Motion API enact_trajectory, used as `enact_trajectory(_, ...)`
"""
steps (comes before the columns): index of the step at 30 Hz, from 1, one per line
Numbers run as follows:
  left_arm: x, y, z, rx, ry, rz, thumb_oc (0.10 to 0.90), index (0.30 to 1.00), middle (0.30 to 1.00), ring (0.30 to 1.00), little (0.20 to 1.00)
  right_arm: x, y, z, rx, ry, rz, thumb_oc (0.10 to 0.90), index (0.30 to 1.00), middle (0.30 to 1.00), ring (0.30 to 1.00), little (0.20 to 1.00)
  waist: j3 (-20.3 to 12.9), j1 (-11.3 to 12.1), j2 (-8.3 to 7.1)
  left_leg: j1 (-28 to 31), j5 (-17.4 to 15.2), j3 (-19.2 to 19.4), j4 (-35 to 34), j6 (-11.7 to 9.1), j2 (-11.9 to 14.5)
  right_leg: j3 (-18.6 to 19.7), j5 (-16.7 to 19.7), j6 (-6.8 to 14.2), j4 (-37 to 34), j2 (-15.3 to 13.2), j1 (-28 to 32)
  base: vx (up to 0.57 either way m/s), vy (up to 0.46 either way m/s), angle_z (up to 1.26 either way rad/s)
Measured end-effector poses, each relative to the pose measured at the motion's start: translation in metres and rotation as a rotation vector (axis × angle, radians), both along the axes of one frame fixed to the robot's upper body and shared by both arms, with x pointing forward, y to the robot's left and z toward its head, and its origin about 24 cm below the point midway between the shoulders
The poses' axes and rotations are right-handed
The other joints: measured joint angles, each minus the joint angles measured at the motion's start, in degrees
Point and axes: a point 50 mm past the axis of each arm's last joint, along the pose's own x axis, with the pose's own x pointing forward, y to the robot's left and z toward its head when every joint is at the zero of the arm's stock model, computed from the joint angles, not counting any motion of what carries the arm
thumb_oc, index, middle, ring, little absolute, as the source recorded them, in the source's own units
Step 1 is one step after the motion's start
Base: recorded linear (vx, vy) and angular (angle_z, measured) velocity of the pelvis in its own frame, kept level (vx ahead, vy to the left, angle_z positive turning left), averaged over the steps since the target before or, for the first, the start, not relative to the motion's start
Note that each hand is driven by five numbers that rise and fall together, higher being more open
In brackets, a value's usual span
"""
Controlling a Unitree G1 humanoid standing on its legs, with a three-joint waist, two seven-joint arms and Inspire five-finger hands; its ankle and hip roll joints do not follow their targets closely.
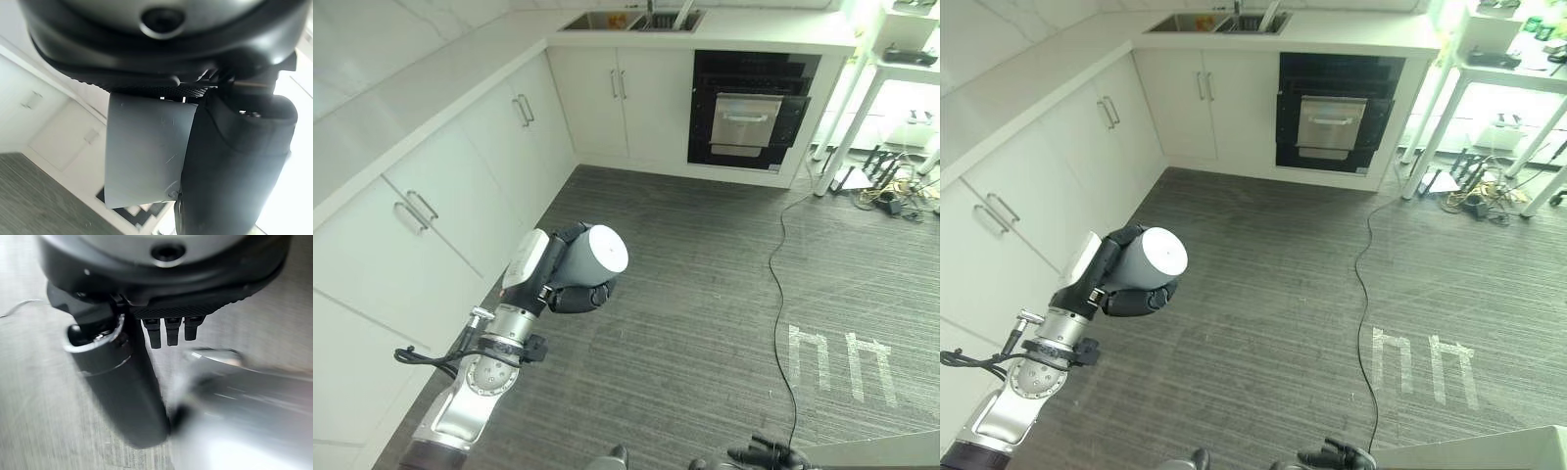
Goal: Place the dishes in the dishwasher.
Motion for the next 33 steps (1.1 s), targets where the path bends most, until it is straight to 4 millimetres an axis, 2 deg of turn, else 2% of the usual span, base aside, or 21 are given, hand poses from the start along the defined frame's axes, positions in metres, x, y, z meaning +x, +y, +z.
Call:
enact_trajectory(1,0.002,-0.001,0.004,0.001,-0.013,-0.007,0.400,0.300,0.300,0.300,0.300,0.003,0.002,0.000,0.004,-0.016,0.006,0.800,0.900,0.900,0.900,0.900,-0.07,-1.33,-0.08,-0.02,-0.07,-0.14,0.10,0.28,-0.45,-0.44,0.32,0.37,-0.33,-0.54,0.38,0.04,0.020,-0.07)
enact_trajectory(6,0.006,-0.004,0.009,0.021,-0.025,-0.027,0.400,0.300,0.300,0.300,0.300,0.003,0.005,0.000,0.009,-0.012,0.021,0.800,0.900,0.900,0.900,0.900,-1.17,-2.55,1.34,1.71,-0.48,0.84,-0.50,0.90,-0.07,1.07,0.14,0.37,-0.22,0.41,1.09,0.01,0.015,-0.10)
enact_trajectory(11,0.006,-0.009,0.005,0.020,-0.010,-0.050,0.400,0.300,0.300,0.300,0.300,0.001,0.007,-0.001,0.015,-0.008,0.018,0.800,0.900,0.900,0.900,0.900,-1.46,-4.26,1.65,2.17,-0.51,1.36,-0.52,0.90,0.40,1.83,0.10,0.42,-0.14,1.13,0.73,0.01,0.017,-0.10)
enact_trajectory(14,0.005,-0.013,0.002,0.020,0.002,-0.066,0.400,0.300,0.300,0.300,0.300,0.002,0.008,-0.001,0.020,-0.007,0.018,0.800,0.900,0.900,0.900,0.900,-1.59,-4.23,1.53,2.72,-0.75,2.77,-0.52,0.84,0.79,2.75,-0.08,0.62,0.00,1.45,0.56,0.00,0.014,-0.20)
enact_trajectory(19,0.005,-0.014,0.002,0.018,0.003,-0.068,0.400,0.300,0.300,0.300,0.300,-0.002,0.011,-0.003,0.045,-0.003,0.012,0.800,0.900,0.900,0.900,0.900,-2.69,-4.40,0.96,2.57,-0.78,2.95,-0.53,0.87,0.79,3.15,-0.12,0.47,0.68,1.52,-0.03,0.00,0.007,-0.05)
enact_trajectory(20,0.006,-0.012,0.001,0.004,0.020,-0.054,0.400,0.300,0.300,0.300,0.300,-0.010,0.010,-0.004,0.073,-0.003,-0.057,0.800,0.900,0.900,0.900,0.900,-2.78,-4.23,0.98,2.66,-0.77,2.98,-0.52,0.86,1.04,3.40,0.15,-0.02,0.68,1.88,-0.01,0.00,0.000,0.00)
enact_trajectory(22,0.014,-0.007,0.008,0.071,0.014,-0.050,0.400,0.300,0.300,0.300,0.300,0.006,0.008,0.004,0.070,-0.106,-0.024,0.800,0.900,0.900,0.900,0.900,-2.84,-4.18,1.01,2.30,-0.73,2.75,-0.46,0.80,0.53,3.61,0.23,-0.24,0.86,2.33,-0.26,0.02,-0.002,-0.02)
enact_trajectory(24,0.027,0.018,0.021,0.167,0.011,0.039,0.400,0.300,0.300,0.300,0.300,0.030,0.007,0.019,0.090,-0.269,-0.023,0.800,0.900,0.900,0.900,0.900,-2.93,-5.62,1.16,1.94,-0.61,2.87,-0.34,0.64,0.56,3.59,0.26,-0.23,1.03,2.42,-0.68,0.07,-0.012,-0.05)
enact_trajectory(27,0.040,0.037,0.037,0.149,-0.042,0.163,0.400,0.300,0.300,0.300,0.300,0.055,0.010,0.033,0.111,-0.414,-0.010,0.800,0.900,0.900,0.900,0.900,-3.28,-6.26,1.21,2.07,-0.62,2.95,-0.25,0.64,0.74,3.51,0.19,-0.19,1.16,2.50,-0.50,0.08,-0.038,0.00)
enact_trajectory(31,0.040,0.040,0.040,0.118,-0.045,0.177,0.400,0.300,0.300,0.300,0.300,0.060,0.011,0.035,0.110,-0.422,0.002,0.800,0.900,0.900,0.900,0.900,-3.63,-5.66,1.09,2.50,-0.57,2.98,-0.53,0.64,0.98,3.40,-0.73,-0.55,1.79,2.74,0.03,0.15,-0.033,0.09)
enact_trajectory(32,0.040,0.040,0.037,0.116,-0.028,0.180,0.400,0.300,0.300,0.300,0.300,0.058,0.012,0.034,0.099,-0.403,0.033,0.800,0.900,0.900,0.900,0.900,-3.58,-5.46,-0.08,3.03,-0.54,3.03,0.38,0.71,0.17,3.64,-2.59,-0.59,4.09,1.81,-0.23,0.35,0.221,0.09)
enact_trajectory(33,0.041,0.038,0.036,0.116,-0.023,0.171,0.400,0.300,0.300,0.300,0.300,0.057,0.012,0.031,0.095,-0.385,0.031,0.800,0.900,0.900,0.900,0.900,-2.63,-5.09,-1.48,1.02,-0.76,2.56,5.13,0.55,0.04,4.82,-3.95,-1.52,4.91,0.81,0.42,0.37,0.400,0.20)
